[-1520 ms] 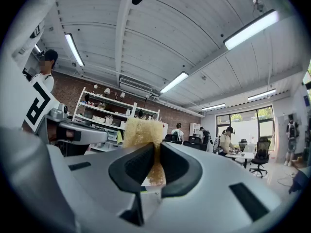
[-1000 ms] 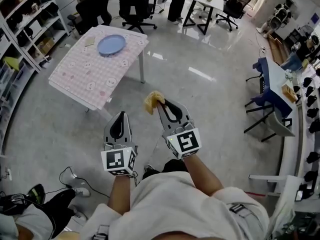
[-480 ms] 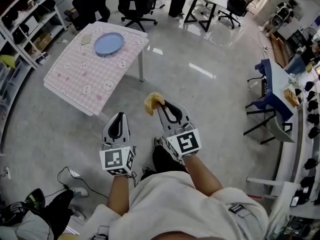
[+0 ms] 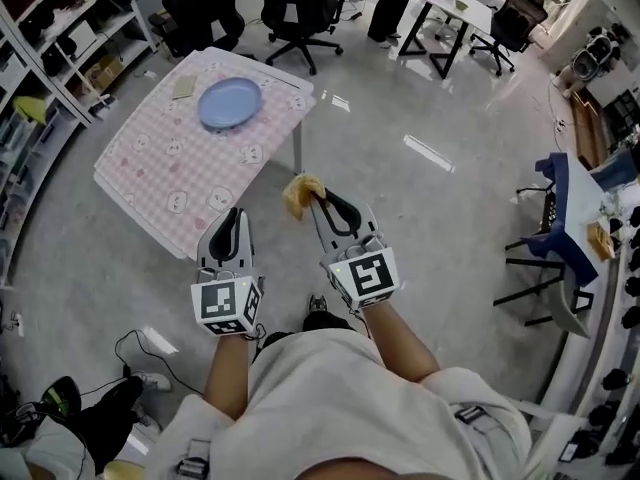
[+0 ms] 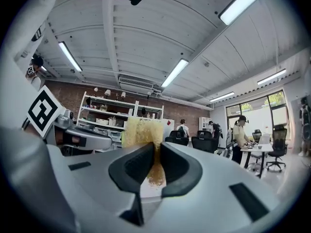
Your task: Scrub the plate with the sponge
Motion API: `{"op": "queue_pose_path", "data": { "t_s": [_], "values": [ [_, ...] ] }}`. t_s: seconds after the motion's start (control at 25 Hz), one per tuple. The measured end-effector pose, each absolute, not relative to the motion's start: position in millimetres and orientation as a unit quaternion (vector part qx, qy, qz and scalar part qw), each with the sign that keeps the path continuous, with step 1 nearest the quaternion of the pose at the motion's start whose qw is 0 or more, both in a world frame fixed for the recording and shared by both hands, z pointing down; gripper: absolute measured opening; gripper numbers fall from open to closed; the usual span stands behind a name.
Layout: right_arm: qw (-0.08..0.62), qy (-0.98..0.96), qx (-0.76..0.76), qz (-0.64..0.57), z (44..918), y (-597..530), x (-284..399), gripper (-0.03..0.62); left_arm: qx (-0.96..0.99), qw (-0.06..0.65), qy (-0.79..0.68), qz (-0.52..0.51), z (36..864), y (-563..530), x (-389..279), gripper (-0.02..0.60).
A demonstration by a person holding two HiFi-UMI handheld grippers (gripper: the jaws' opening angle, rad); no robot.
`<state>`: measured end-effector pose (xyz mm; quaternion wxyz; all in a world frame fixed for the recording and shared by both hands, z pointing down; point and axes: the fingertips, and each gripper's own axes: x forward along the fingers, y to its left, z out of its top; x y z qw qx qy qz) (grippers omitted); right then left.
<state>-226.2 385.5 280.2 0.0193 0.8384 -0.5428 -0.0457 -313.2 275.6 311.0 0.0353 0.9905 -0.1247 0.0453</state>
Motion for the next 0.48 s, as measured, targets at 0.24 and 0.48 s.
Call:
{"op": "queue_pose_path", "data": {
  "t_s": [0.24,0.48],
  "values": [
    [0.019,-0.548,0.836,-0.018,304,372,-168,0.043,0.986,0.040,-0.142,0.072,328,256,-264,0.051],
    [0.019,-0.558,0.830,-0.007,315,327,-125,0.043,0.983,0.049,-0.152,0.090,344,212,-226,0.051]
  ]
}}
